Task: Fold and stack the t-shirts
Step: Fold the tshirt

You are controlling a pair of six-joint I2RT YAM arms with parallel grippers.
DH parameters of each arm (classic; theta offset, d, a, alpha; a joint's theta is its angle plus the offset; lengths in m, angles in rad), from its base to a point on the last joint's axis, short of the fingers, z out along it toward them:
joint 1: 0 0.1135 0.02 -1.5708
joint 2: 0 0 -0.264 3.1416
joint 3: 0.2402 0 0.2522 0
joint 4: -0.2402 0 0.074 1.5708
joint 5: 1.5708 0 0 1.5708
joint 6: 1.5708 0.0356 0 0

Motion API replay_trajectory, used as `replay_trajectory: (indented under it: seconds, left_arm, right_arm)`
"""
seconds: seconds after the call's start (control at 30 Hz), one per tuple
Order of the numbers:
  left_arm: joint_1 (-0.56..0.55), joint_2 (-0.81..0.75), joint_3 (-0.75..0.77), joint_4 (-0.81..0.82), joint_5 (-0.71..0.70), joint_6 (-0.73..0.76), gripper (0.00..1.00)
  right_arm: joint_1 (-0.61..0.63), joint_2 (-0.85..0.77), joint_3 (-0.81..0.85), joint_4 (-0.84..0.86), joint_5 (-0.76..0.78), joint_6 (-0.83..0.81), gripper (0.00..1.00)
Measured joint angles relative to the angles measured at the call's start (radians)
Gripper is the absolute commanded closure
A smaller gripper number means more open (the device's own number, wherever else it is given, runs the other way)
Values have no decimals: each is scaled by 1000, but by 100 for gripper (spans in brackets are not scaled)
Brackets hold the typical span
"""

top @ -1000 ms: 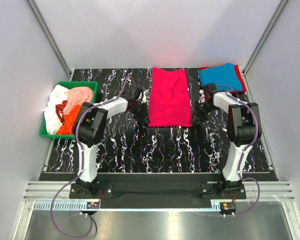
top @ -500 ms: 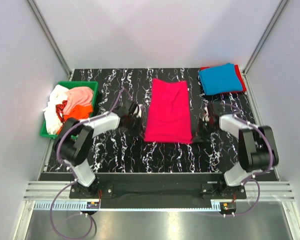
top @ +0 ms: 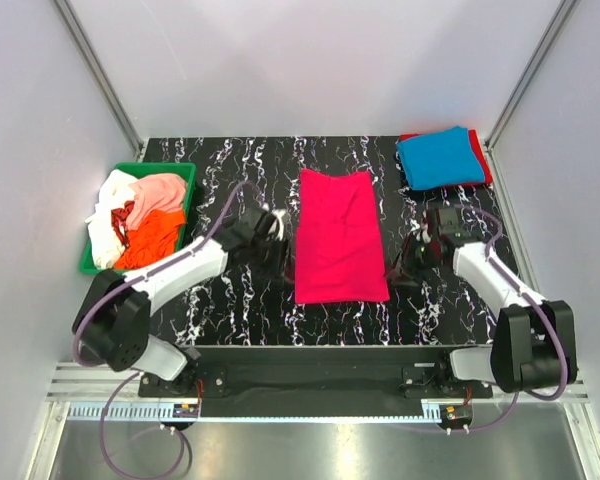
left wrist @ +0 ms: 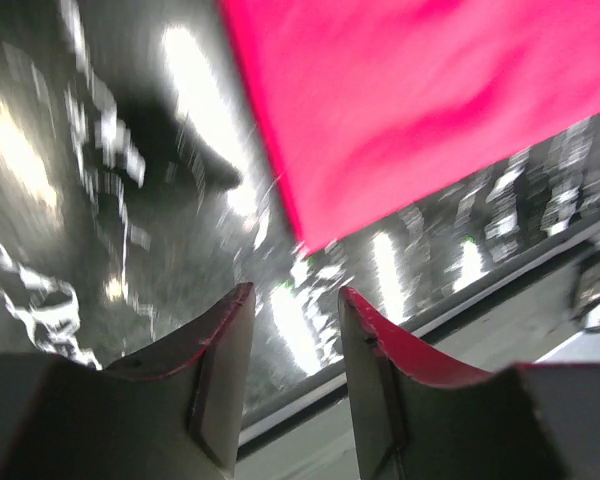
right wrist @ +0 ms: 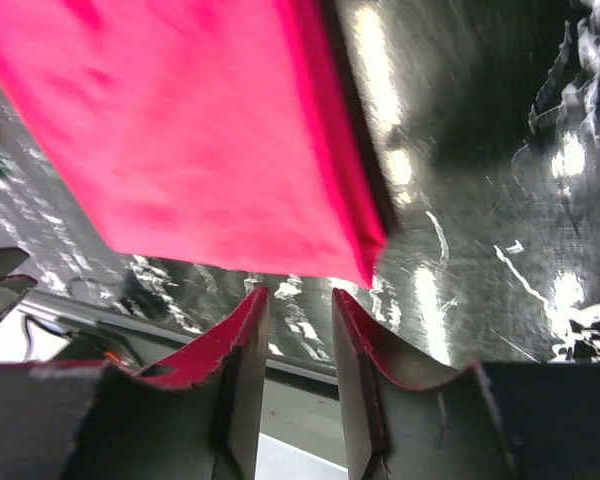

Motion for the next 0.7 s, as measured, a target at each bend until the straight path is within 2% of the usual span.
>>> replay_trajectory:
  seconds: [0.1, 0.2, 0.37, 0.53, 0.7]
  left_arm:
    - [12, 78, 156, -5, 1, 31, 60]
    - [34, 220, 318, 17, 25, 56, 61]
    - [81, 455, 489, 31, 48, 93, 62]
    - [121, 607, 585, 27, 62, 114, 62]
    - [140, 654, 625, 16, 62, 125, 62]
  right_arm:
    - [0, 73, 148, -29, 10, -39, 57]
    - [0, 212, 318, -15, 19, -108, 55]
    - [-4, 460, 529, -3, 24, -243, 52]
    - [-5, 658, 608, 3, 27, -336, 53]
    - [-6, 731, 665, -25, 40, -388, 55]
